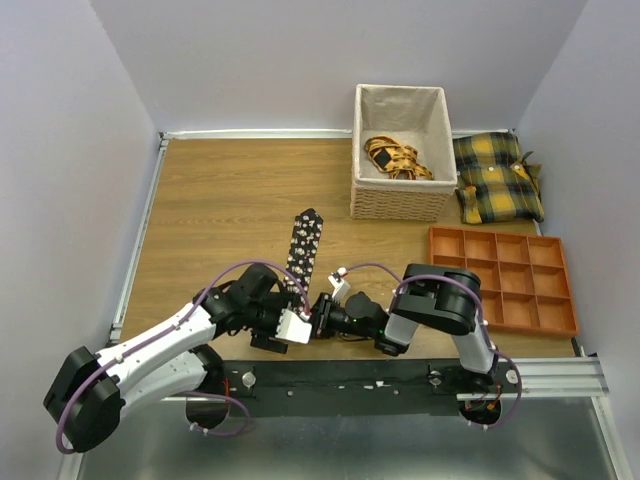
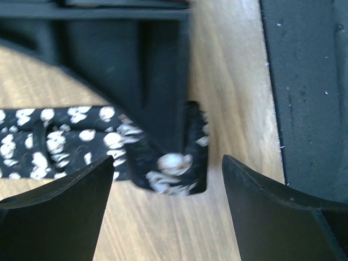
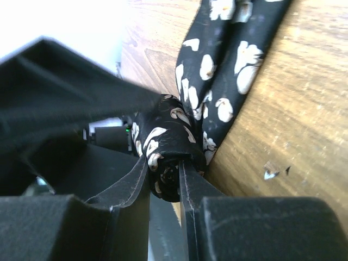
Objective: Roll the ties
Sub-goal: Roll the tie at the center of the board.
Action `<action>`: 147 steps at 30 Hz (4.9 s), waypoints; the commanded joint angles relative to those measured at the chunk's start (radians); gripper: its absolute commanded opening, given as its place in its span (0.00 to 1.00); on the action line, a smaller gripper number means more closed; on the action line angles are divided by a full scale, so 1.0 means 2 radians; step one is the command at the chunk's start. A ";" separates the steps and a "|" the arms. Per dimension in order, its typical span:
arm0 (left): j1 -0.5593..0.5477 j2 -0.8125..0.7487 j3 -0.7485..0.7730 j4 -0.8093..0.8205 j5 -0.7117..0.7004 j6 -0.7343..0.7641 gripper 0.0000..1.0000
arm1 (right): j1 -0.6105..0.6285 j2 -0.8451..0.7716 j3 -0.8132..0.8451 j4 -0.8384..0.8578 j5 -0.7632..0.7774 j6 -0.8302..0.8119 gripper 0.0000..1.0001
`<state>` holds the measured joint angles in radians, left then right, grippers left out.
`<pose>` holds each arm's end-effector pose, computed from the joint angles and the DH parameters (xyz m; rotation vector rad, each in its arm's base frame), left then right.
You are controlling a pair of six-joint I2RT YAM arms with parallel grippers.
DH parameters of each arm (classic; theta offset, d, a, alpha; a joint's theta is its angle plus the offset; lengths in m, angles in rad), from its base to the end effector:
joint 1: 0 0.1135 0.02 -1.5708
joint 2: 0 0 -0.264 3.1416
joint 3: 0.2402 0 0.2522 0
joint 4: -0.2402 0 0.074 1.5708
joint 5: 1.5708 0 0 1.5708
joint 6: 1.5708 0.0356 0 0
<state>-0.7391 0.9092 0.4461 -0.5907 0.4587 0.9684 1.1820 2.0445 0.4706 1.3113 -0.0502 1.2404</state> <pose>0.1048 -0.1168 0.1740 2.0128 1.5473 -0.5110 0.1141 0.2833 0.0748 0.0221 2.2235 1.6151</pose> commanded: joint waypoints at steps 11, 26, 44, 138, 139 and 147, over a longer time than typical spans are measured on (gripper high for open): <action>-0.034 0.101 0.009 0.052 -0.054 -0.061 0.65 | -0.025 0.043 0.011 -0.169 -0.053 0.089 0.09; -0.035 0.116 0.018 0.002 -0.005 -0.038 0.00 | -0.036 -0.048 0.052 -0.351 -0.076 -0.012 0.51; -0.025 0.124 0.017 -0.006 0.004 -0.055 0.00 | -0.037 -0.170 0.048 -0.472 -0.062 -0.073 0.54; 0.095 0.346 0.195 -0.195 0.128 0.128 0.00 | 0.036 -0.080 -0.023 0.144 -0.092 -0.615 0.88; 0.095 0.348 0.196 -0.193 0.127 0.129 0.00 | 0.037 -0.086 -0.027 0.139 -0.087 -0.615 0.88; 0.095 0.352 0.204 -0.187 0.129 0.119 0.00 | 0.066 -0.073 0.016 0.126 0.022 -0.660 0.89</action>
<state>-0.5167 1.5909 0.8410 -1.0431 0.7612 1.2865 1.2312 1.9022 0.3943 1.3029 -0.0872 0.0563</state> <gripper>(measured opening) 0.431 0.889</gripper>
